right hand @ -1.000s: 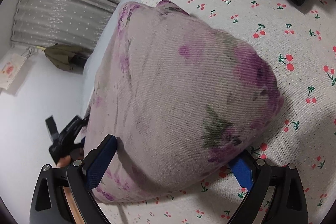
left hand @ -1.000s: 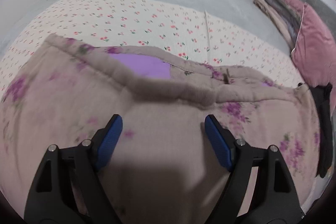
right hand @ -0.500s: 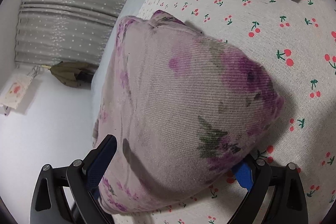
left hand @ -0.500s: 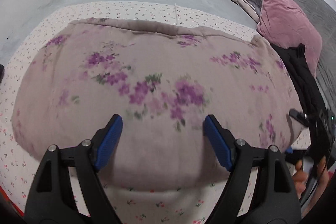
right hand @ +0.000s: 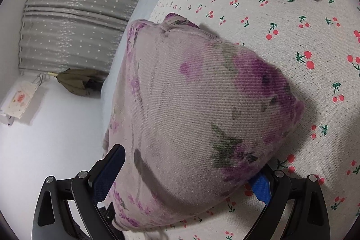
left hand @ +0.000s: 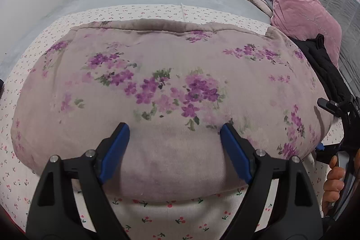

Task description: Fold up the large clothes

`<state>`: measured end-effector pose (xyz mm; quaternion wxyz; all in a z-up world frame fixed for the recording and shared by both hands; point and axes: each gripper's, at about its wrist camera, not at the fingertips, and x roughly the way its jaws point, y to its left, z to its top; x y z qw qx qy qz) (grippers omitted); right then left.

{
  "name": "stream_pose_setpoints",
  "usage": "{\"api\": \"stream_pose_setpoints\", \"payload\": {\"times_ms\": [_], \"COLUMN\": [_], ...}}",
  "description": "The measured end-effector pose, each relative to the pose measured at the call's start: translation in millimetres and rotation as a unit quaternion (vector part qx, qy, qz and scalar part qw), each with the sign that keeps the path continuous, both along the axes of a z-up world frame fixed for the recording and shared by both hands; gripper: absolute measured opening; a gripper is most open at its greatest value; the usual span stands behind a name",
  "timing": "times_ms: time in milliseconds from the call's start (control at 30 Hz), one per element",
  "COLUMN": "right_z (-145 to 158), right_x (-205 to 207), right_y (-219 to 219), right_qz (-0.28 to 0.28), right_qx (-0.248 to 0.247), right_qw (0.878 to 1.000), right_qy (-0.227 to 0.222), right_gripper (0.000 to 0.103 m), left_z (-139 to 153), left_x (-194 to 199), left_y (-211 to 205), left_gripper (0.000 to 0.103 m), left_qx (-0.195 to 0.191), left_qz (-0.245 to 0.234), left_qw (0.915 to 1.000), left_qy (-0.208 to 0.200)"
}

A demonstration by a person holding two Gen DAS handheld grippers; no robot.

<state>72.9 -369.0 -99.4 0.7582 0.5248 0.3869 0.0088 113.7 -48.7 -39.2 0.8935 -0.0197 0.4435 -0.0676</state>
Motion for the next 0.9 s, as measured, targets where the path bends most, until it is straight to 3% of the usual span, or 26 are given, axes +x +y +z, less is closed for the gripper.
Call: {"api": "stream_pose_setpoints", "payload": {"times_ms": [533, 733, 900], "right_z": [-0.6, -3.4, -6.3], "right_x": [0.2, 2.0, -0.9], "right_y": [-1.6, -5.7, -19.0], "right_qz": [0.001, 0.001, -0.01], "right_qx": [0.005, 0.02, 0.037], "right_qw": [1.0, 1.0, 0.999], "right_qy": [0.0, 0.0, 0.004], "right_gripper": [0.1, 0.1, 0.1], "left_z": [10.9, 24.4, 1.1], "left_x": [-7.4, -4.4, 7.3], "left_y": [20.1, 102.7, 189.4], "left_gripper": [0.084, 0.084, 0.084], "left_qx": [-0.014, -0.051, -0.107], "left_qz": [-0.014, 0.074, 0.156], "left_qw": [0.9997, 0.9954, 0.982], "left_qy": [-0.014, -0.033, 0.004]}}
